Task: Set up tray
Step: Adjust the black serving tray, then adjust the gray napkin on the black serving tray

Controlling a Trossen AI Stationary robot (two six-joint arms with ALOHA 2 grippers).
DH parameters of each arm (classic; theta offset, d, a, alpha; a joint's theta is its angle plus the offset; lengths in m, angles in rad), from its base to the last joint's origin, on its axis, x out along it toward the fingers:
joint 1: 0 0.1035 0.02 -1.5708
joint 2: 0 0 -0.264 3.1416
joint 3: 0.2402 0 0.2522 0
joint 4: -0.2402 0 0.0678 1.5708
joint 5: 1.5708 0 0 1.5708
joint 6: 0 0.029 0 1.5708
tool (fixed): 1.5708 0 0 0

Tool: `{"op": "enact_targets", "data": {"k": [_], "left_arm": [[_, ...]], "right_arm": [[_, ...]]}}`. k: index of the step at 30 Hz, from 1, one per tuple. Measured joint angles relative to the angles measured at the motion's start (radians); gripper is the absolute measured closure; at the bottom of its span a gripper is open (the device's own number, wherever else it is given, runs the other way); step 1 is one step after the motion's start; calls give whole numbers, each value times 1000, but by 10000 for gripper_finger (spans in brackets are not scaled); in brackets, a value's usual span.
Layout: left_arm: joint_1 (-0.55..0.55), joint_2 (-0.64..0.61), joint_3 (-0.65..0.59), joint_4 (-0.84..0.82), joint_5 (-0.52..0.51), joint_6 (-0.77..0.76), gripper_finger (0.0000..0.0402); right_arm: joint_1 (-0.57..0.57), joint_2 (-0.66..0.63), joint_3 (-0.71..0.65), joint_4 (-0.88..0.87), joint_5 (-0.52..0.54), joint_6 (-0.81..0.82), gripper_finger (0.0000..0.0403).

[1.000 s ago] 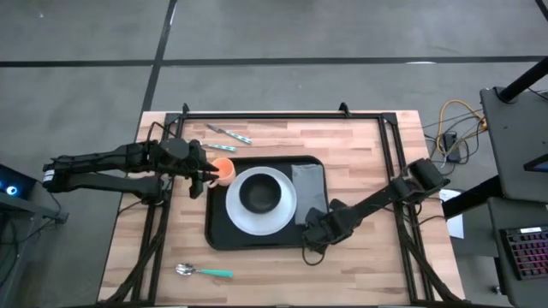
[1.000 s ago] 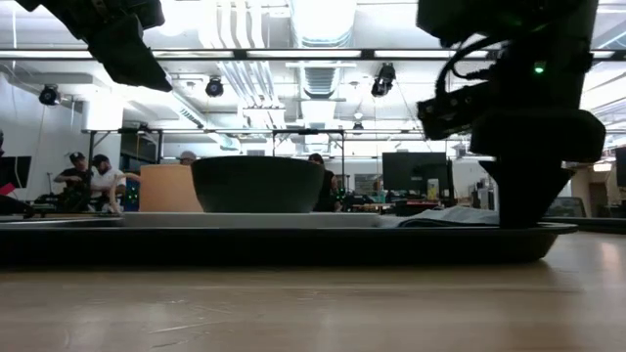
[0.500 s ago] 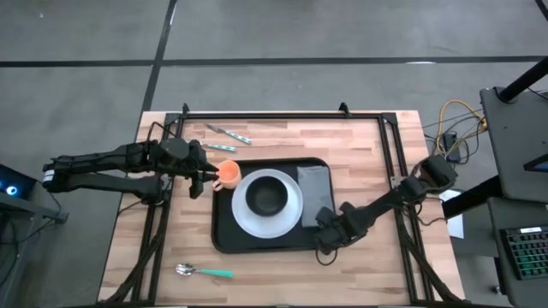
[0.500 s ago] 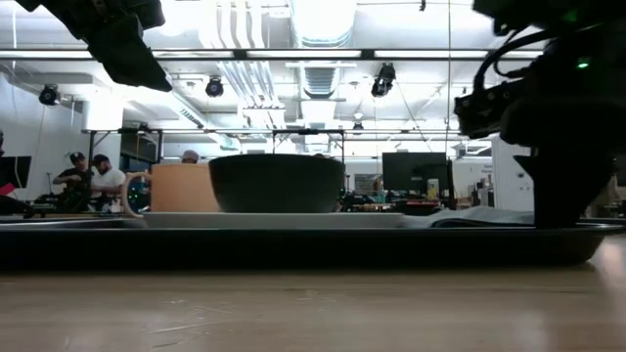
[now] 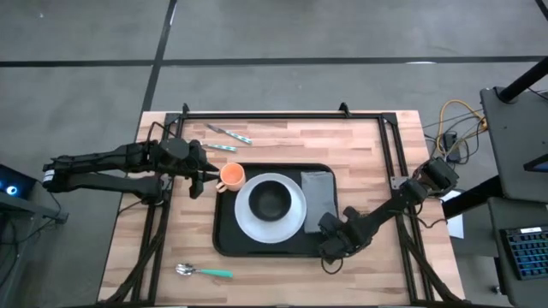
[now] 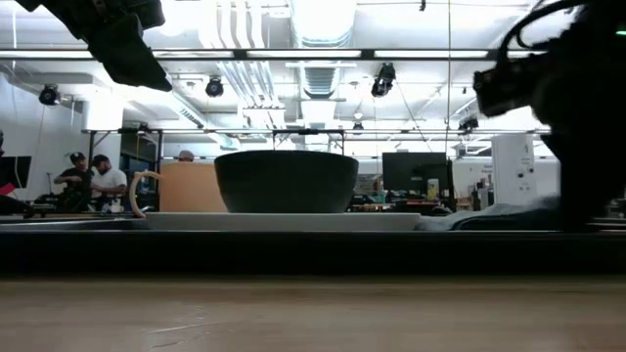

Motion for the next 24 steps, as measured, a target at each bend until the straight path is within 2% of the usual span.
{"op": "enact_targets", "data": {"k": [4,6,9,16,20,24], "left_arm": [[0,-2,0,10,-1,2,300],[0,-2,7,7,-12,2,300],[0,-2,24,8,-16,2,300],[0,-2,35,1,-15,5,300],[0,0,35,0,-16,10,300],[0,0,35,1,-16,11,300]], "right_arm": [[-48,-28,66,-164,131,-51,395],[-67,-67,97,-179,192,-83,395],[-75,-119,120,-175,221,-114,395],[-44,-125,88,-157,213,-80,395],[-47,-108,37,-142,171,-57,395],[-61,-98,-54,-25,139,-61,395]]}}
